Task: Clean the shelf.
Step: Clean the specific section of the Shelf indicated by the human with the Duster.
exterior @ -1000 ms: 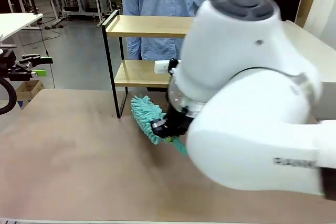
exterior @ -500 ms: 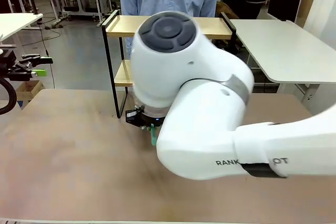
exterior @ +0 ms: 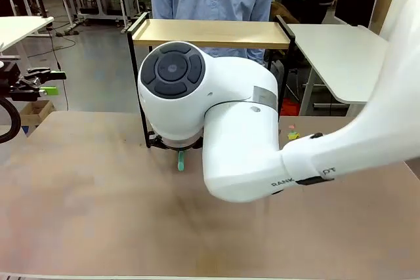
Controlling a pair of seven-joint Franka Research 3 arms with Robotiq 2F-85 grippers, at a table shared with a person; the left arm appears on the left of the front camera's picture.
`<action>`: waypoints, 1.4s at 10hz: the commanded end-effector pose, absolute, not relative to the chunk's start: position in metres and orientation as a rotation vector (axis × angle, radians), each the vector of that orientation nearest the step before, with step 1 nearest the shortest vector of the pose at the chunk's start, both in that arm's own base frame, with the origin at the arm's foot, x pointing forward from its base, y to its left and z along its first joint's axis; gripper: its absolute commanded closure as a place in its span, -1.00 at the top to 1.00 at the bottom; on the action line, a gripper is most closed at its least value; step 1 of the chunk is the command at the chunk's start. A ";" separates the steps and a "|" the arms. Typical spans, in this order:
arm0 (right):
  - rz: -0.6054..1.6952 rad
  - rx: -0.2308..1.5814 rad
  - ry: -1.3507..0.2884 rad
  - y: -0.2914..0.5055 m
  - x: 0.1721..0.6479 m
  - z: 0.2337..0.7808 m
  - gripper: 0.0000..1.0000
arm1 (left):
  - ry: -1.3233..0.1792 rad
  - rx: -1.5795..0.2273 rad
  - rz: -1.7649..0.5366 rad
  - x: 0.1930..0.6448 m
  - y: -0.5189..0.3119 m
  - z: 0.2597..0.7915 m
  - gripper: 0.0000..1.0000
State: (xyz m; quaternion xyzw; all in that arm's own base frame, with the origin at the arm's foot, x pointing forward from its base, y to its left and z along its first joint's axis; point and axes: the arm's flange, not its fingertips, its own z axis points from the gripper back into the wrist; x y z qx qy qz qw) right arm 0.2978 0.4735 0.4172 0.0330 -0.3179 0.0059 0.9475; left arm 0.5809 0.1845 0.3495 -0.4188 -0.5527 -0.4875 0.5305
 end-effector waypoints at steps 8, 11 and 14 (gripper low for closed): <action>-0.022 0.142 -0.625 0.559 0.357 0.354 -0.75 | -1.325 -0.995 -1.172 0.580 0.183 0.352 1.00; -0.034 0.125 -0.524 0.559 0.351 0.359 -0.75 | -1.325 -0.995 -1.172 0.580 0.183 0.352 1.00; -0.050 0.137 -0.596 0.559 0.354 0.347 -0.75 | -1.325 -0.995 -1.172 0.580 0.183 0.352 1.00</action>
